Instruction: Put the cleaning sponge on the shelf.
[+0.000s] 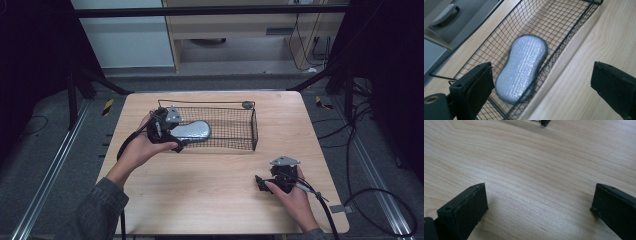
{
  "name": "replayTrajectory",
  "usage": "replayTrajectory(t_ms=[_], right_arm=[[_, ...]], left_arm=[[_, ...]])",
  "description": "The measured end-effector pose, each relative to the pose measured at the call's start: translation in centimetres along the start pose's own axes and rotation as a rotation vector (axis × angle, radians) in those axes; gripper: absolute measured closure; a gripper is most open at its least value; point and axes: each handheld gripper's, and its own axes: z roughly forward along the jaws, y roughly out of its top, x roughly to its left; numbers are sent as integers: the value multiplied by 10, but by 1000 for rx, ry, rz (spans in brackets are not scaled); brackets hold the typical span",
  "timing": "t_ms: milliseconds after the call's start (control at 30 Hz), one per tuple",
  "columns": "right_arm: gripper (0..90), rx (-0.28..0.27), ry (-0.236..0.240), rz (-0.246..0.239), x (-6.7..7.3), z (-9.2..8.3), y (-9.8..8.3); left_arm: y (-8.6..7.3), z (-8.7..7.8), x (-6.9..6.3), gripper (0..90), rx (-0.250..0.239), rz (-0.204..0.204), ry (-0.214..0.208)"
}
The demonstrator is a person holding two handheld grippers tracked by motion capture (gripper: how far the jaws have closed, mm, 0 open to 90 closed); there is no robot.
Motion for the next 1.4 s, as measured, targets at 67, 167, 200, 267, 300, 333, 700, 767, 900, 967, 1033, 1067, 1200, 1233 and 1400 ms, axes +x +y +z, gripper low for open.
replayTrajectory(t_ms=[67, 167, 200, 267, 300, 333, 700, 767, 900, 967, 1033, 1067, 1200, 1233, 1400], right_arm=[[4, 0, 0, 0, 0, 0, 0], [4, 0, 0, 0, 0, 0, 0], [4, 0, 0, 1, 0, 0, 0], [4, 0, 0, 0, 0, 0, 0], [4, 0, 0, 0, 0, 0, 0], [5, 0, 0, 1, 0, 0, 0], [5, -1, -2, 0, 0, 0, 0], [6, -1, -5, 1, 0, 0, 0], [5, -1, -4, 1, 0, 0, 0], [5, -1, -4, 1, 0, 0, 0], [5, -1, -4, 0, 0, 0, 0], [5, -1, -4, 1, 0, 0, 0], [5, -1, -4, 1, 0, 0, 0], [5, -1, -4, 0, 0, 0, 0], [5, -1, -3, 0, 0, 0, 0]], left_arm=[[-6, -4, -4, 39, 2, -4, 7], [-15, -8, -10, 40, -11, -21, 11], [-18, -9, -11, 42, -11, -22, 18], [-25, -9, -13, 41, -8, -31, 26], [-29, -10, -14, 40, -11, -36, 23], [-33, -11, -15, 41, -14, -42, 24], [-73, -14, -33, 43, -14, -97, 39], [-81, -14, -34, 45, -16, -115, 49], [-100, -7, -36, 46, 12, -153, 49], [-110, -2, -37, 46, 28, -174, 43], [-117, 2, -36, 46, 46, -182, 41], [-121, 3, -34, 47, 50, -191, 48], [-134, 10, -26, 49, 65, -239, 77], [-137, 12, -25, 48, 72, -248, 77], [-157, 22, -13, 47, 87, -321, 93]])
